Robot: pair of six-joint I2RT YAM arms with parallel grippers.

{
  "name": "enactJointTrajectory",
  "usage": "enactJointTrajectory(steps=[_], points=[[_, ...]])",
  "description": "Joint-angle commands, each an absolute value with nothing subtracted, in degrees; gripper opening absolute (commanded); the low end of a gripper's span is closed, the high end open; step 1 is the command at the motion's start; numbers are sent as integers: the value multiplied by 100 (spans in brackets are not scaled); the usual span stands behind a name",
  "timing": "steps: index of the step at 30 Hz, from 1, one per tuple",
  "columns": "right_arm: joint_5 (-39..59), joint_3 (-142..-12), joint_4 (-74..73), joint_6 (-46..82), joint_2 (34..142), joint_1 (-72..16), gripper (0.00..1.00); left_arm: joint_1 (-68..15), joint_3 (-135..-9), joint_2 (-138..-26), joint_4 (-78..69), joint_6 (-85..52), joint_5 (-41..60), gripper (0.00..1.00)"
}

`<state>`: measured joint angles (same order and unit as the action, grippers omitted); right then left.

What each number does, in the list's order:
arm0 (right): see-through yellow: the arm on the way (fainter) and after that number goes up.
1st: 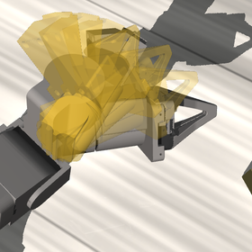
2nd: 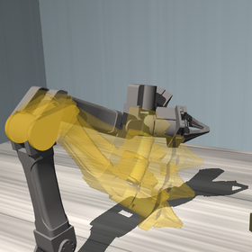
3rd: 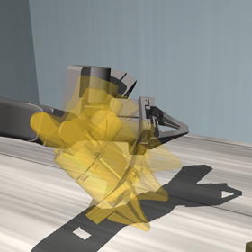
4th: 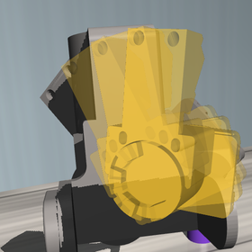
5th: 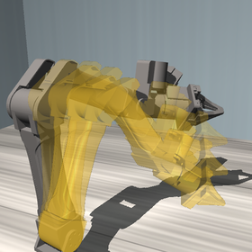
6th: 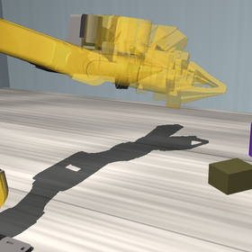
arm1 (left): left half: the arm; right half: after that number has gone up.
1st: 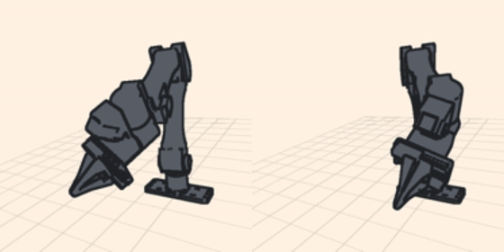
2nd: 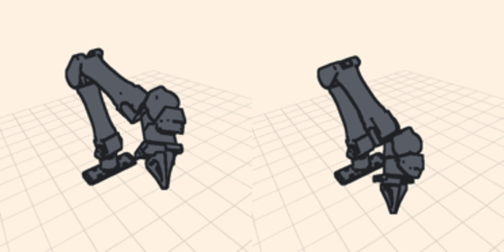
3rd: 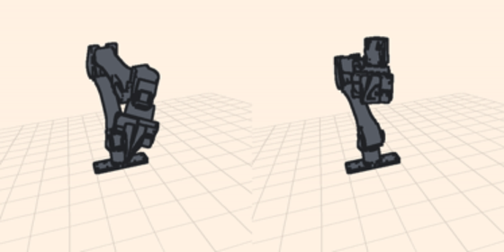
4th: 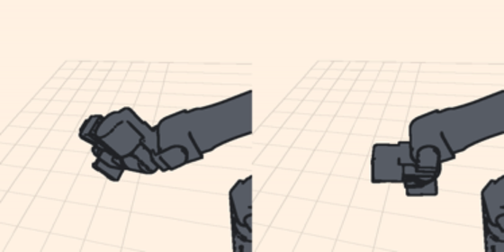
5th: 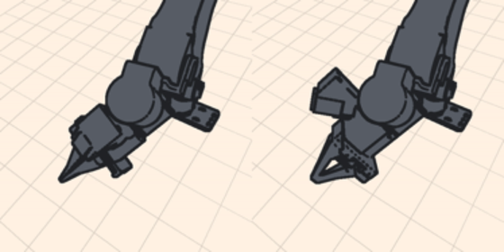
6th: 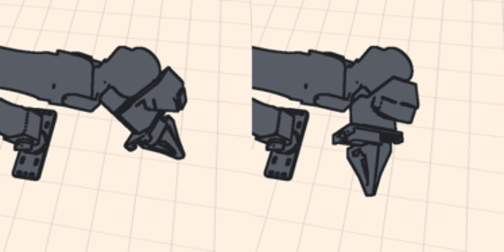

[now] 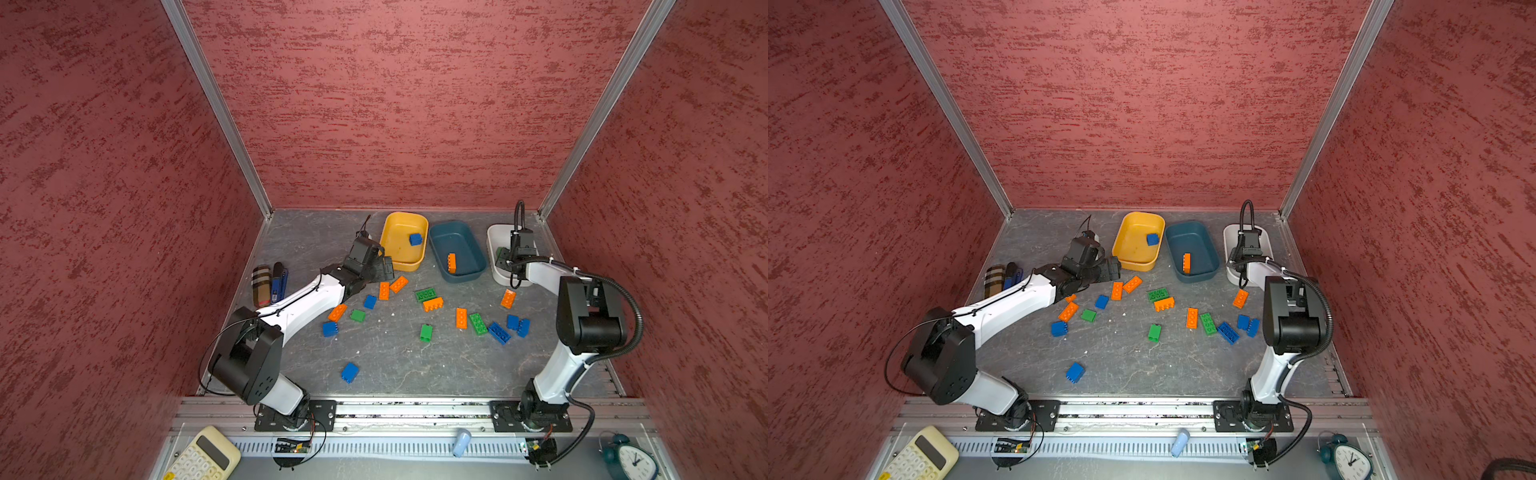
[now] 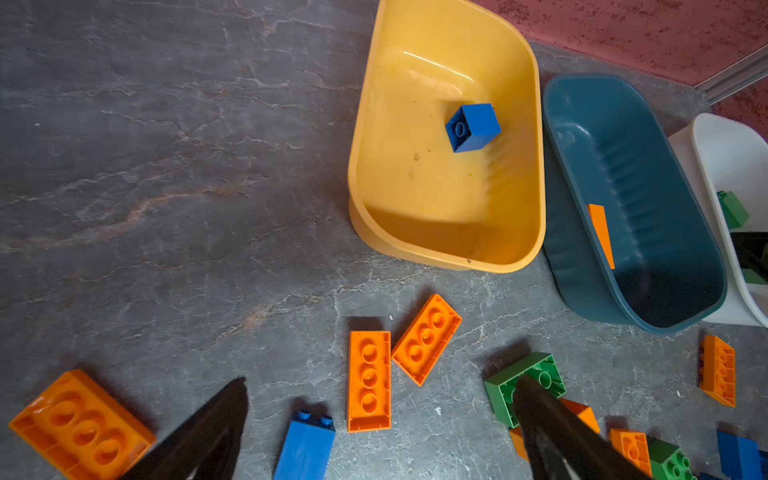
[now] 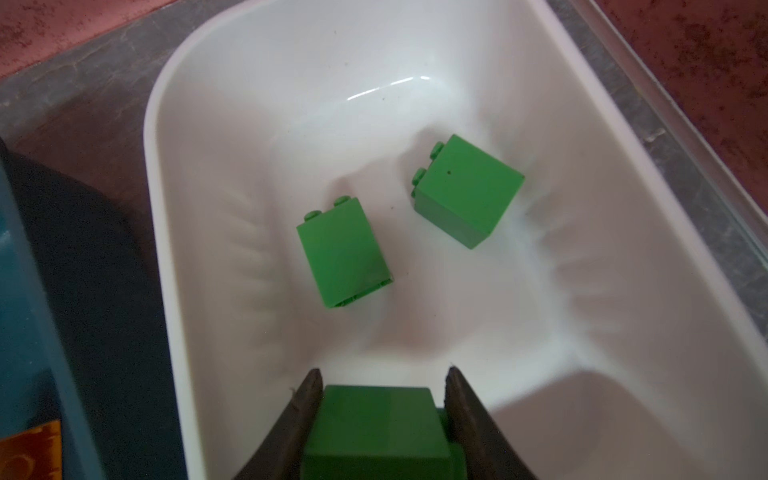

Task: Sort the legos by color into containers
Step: 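Carry the green brick into the white tub and open the right gripper, then grasp an orange brick with the right gripper while the left gripper approaches bricks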

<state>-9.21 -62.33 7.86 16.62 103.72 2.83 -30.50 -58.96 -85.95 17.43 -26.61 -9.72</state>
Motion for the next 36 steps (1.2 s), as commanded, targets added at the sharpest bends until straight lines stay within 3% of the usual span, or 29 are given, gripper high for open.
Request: enactJointTrajectory(steps=[1,17,30,36], points=[[-1010,-6460,877,1504,10274,311,51,-3015,-5789,-8369,1583,-2707,-1325,99],[-348,-6168,1360,1506,9241,246,72,-3019,-5834,-8552,1595,-2755,-1454,100],[-255,-4276,1724,2095,7147,3,73,-3163,-6035,-8854,1565,-2648,-1154,99],[-258,-3982,1786,2336,7440,3,69,-3265,-6213,-9043,1541,-2606,-810,99]])
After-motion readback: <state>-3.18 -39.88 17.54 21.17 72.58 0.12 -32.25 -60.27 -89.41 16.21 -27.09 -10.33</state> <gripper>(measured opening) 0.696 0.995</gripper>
